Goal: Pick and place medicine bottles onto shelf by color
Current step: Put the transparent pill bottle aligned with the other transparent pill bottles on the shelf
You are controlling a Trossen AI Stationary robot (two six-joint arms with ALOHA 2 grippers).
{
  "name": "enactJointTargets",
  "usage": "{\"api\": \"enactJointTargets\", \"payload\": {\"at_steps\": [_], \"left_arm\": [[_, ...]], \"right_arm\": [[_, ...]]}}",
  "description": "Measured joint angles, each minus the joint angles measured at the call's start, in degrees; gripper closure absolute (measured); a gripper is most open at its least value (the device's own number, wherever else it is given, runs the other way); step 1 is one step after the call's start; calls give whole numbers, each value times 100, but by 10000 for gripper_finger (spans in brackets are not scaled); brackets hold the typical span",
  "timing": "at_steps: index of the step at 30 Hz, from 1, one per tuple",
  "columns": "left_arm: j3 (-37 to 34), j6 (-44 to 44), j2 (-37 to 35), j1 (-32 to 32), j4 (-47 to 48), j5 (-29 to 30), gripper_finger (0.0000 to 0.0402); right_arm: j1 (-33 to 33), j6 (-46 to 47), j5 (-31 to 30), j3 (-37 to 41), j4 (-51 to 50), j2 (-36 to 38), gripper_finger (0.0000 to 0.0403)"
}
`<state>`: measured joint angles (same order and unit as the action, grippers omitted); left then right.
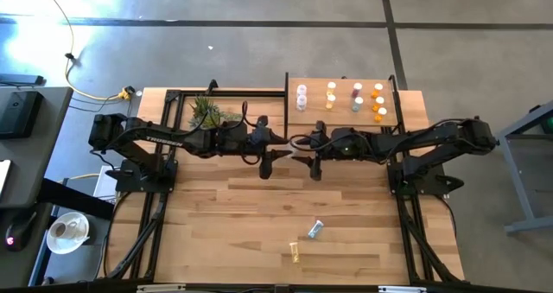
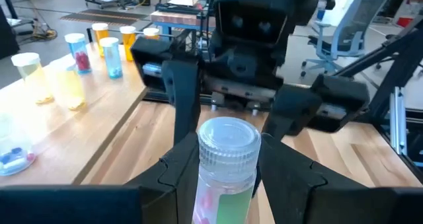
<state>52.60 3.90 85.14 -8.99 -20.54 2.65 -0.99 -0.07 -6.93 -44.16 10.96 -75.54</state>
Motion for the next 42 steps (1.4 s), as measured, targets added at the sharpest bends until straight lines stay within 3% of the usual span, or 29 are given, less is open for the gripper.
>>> {"api": "enactJointTargets", "payload": {"at_steps": [12,23,33,42], "left_arm": [[0,-153,5,-46,-183,363,270],[0,-154,899,-460,-1723,407,270],[-4,-42,1303,-966,-2299,407,270],[214,-85,1751,-997,-2603,623,270]], "right_arm": [[-14,101,-1036,0,-954,995,179],[-14,-523,-2201,0,-1264,1918,179],[-14,-641,-2239,0,-1379,2162,179],[-14,-641,-2237,0,-1419,2159,179]]}}
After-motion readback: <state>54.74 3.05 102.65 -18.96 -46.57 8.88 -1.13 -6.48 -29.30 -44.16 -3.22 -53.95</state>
